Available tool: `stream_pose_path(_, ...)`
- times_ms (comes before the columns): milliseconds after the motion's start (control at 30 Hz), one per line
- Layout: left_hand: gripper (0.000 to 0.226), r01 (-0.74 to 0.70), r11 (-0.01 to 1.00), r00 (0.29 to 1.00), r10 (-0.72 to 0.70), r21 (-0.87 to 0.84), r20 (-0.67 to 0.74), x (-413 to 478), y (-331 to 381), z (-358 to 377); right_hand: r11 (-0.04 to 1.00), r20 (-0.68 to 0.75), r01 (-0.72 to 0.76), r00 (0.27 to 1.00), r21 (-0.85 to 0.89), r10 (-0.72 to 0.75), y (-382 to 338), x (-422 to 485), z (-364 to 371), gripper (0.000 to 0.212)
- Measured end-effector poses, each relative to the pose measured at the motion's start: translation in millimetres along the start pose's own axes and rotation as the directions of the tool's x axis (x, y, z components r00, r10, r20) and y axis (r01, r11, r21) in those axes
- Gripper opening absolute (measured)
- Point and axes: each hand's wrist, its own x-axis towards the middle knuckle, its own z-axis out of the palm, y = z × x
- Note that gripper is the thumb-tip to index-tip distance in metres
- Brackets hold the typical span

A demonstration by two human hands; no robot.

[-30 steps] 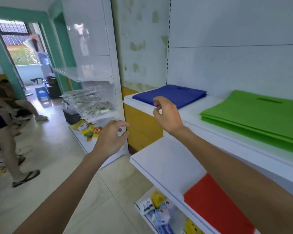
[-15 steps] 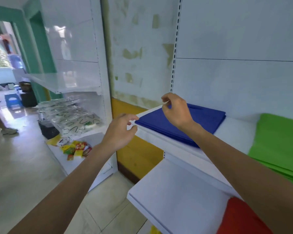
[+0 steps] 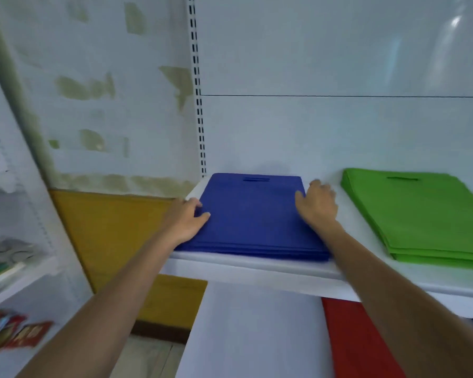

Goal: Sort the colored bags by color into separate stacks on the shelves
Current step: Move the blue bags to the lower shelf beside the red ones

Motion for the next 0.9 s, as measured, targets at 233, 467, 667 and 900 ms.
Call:
stream_pose_path(233,0.027,0.086,0.987,0.996,-0.088,-0.136,-0.008,9,-5,6,1.000,0.046,-0.001,0.999,-0.001,0.001,10,-1,7,0.030)
stream_pose_path(467,0.014,0.003,0.986,0.953,-0.053,-0.165,-0.299,0,0,6,0.982,-0.111,0.091,0.991,0.165,-0.073,13,-3,6,0.024)
stream_pose_path(667,0.010,-0.116,0.993,0.900,0.102,-0.007,-0.423,-7,5,5,0.952,-0.248,0.246,0.948,0.181,-0.197,11,-7,5,0.011)
stream_pose_path(900,0.019,-0.362,0.931,0.790,0.332,0.044,-0.516,-8,5,3,0.856,-0.371,0.399,0.888,0.328,-0.271,-1,-14,-25,0.044)
